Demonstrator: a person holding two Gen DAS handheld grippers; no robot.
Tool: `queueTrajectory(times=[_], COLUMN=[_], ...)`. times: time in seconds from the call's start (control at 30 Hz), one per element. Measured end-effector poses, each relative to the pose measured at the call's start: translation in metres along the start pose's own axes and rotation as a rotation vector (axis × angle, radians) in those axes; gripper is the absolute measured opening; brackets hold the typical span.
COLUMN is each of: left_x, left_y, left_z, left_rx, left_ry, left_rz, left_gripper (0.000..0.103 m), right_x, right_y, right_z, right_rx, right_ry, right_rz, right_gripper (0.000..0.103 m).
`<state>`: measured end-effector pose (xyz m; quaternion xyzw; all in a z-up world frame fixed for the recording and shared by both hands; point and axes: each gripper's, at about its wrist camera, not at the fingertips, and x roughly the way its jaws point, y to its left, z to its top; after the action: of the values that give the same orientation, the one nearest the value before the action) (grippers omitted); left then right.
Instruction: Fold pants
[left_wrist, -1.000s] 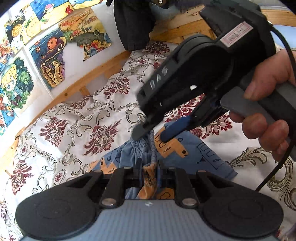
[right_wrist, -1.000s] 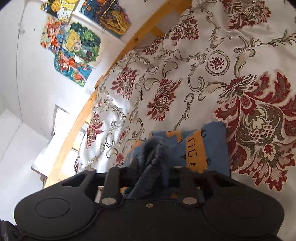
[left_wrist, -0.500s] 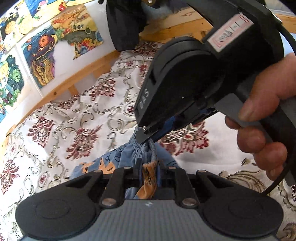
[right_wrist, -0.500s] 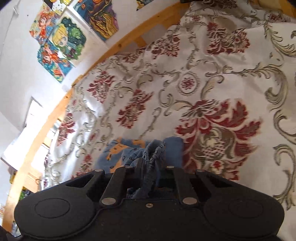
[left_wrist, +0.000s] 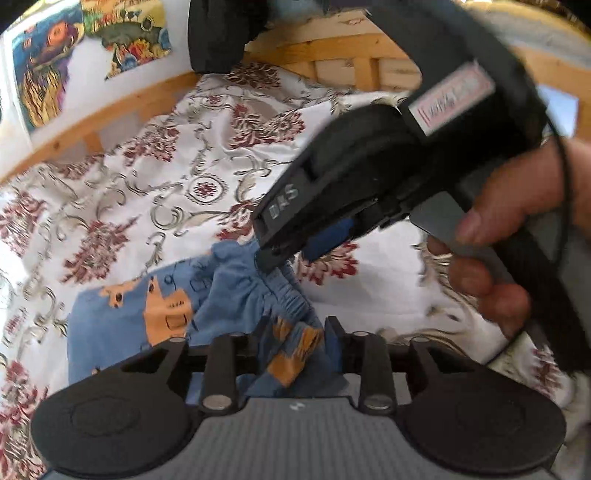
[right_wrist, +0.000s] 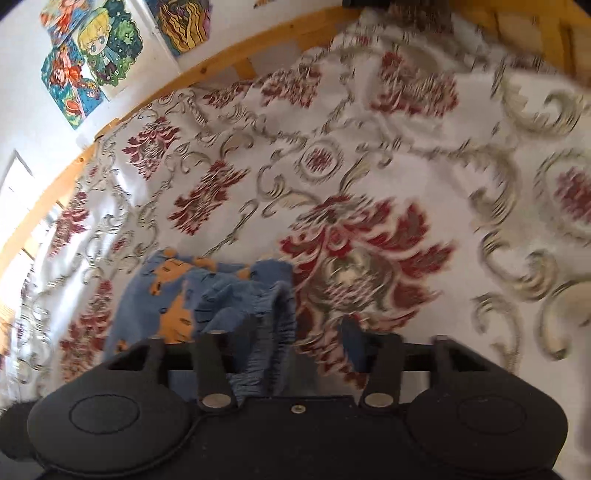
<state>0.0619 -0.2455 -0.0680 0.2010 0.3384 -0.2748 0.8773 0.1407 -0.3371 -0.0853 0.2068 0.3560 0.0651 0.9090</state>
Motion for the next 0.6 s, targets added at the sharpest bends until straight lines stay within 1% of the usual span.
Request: queueTrajectory(times=[0.07,0.1,0.13,0.17,0.2,0.23,0.27,0.33,0.4,0.43,0.47,0.5,0.53,0.6], left_x=[-0.013,-0.020,-0.027,-0.033,-0.038,-0.042,-0.044,-0.042,-0.035,-0.029,-0.021,-0.012,-0.006,-0.010], left_y=[0.013,0.023,0.033,0.047,0.060,0.076,0.090,0.118,0.141,0.151,0.158,0.164,0.168,0.173], left_z=[-0.007,-0.010,-0.013,-0.018,-0.022,-0.027,-0.030,-0.043,-0.058,-0.067,-0.075,-0.083,-0.090,-0.094], left_rx=[-0.004,-0.013,-0.026,-0.049,-0.076,-0.115,-0.157,-0.265,-0.368,-0.412,-0.449,-0.474,-0.488,-0.522], left_ry=[-0.003,0.004,0.011,0.016,0.020,0.025,0.030,0.044,0.054,0.075,0.119,0.183,0.228,0.227], left_rz=[-0.031,-0.035,-0.034,-0.029,-0.020,-0.006,0.007,0.027,0.011,0.002,0.018,0.050,0.047,0.029], left_gripper=[0.047,0.047,0.047,0.051,0.058,0.060,0.062,0.062,0.062,0.062,0.062,0.066,0.067,0.067], right_x=[-0.009,-0.011,-0.012,-0.012,-0.012,-0.010,-0.010,-0.005,0.005,0.011,0.019,0.021,0.020,0.016], right_y=[0.007,0.013,0.018,0.026,0.033,0.041,0.047,0.058,0.066,0.068,0.070,0.072,0.075,0.079], right_z=[-0.003,-0.006,-0.008,-0.011,-0.014,-0.018,-0.021,-0.031,-0.044,-0.051,-0.060,-0.066,-0.070,-0.075], right_rx=[-0.046,-0.079,-0.107,-0.147,-0.182,-0.220,-0.255,-0.329,-0.415,-0.458,-0.508,-0.538,-0.566,-0.621], right_ry=[-0.034,-0.047,-0.058,-0.068,-0.070,-0.072,-0.076,-0.071,-0.028,0.004,0.042,0.051,0.042,0.029], right_rz=[-0.031,-0.050,-0.067,-0.085,-0.098,-0.114,-0.131,-0.179,-0.260,-0.293,-0.318,-0.327,-0.333,-0.365], right_gripper=[0.079,0.084,0.088,0.089,0.089,0.090,0.094,0.100,0.101,0.102,0.102,0.102,0.102,0.102])
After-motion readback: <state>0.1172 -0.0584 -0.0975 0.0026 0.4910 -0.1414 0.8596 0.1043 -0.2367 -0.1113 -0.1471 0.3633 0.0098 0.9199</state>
